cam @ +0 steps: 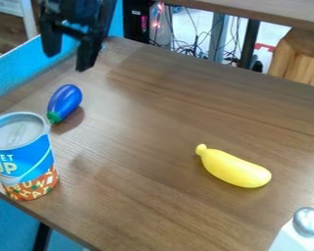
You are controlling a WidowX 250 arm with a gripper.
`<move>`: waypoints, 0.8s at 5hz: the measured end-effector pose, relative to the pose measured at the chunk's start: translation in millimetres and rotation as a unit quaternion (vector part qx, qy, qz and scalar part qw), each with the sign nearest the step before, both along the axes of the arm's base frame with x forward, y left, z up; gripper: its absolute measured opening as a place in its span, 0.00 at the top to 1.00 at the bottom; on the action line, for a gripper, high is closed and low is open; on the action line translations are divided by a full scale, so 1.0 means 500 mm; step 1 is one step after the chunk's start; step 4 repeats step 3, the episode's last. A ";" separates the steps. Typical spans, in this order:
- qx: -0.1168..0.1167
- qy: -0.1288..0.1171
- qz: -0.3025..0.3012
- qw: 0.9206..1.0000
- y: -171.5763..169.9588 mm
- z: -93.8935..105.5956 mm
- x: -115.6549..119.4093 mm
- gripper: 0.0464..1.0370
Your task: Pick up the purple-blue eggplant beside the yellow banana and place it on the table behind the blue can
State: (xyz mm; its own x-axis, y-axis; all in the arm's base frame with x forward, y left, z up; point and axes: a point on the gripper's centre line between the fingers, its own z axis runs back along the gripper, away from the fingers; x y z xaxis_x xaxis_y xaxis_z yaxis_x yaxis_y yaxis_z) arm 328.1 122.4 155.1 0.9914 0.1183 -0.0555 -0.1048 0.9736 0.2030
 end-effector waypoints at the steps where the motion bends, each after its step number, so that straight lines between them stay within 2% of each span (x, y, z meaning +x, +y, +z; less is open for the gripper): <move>1: -0.010 -0.020 -0.049 0.999 -0.088 0.037 -0.004 0.04; 2: -0.064 -0.027 -0.105 0.992 -0.189 0.018 -0.031 0.04; 3: -0.088 -0.019 -0.154 0.984 -0.277 -0.006 -0.046 0.04; 4: -0.088 -0.019 -0.154 0.984 -0.277 -0.006 -0.046 0.04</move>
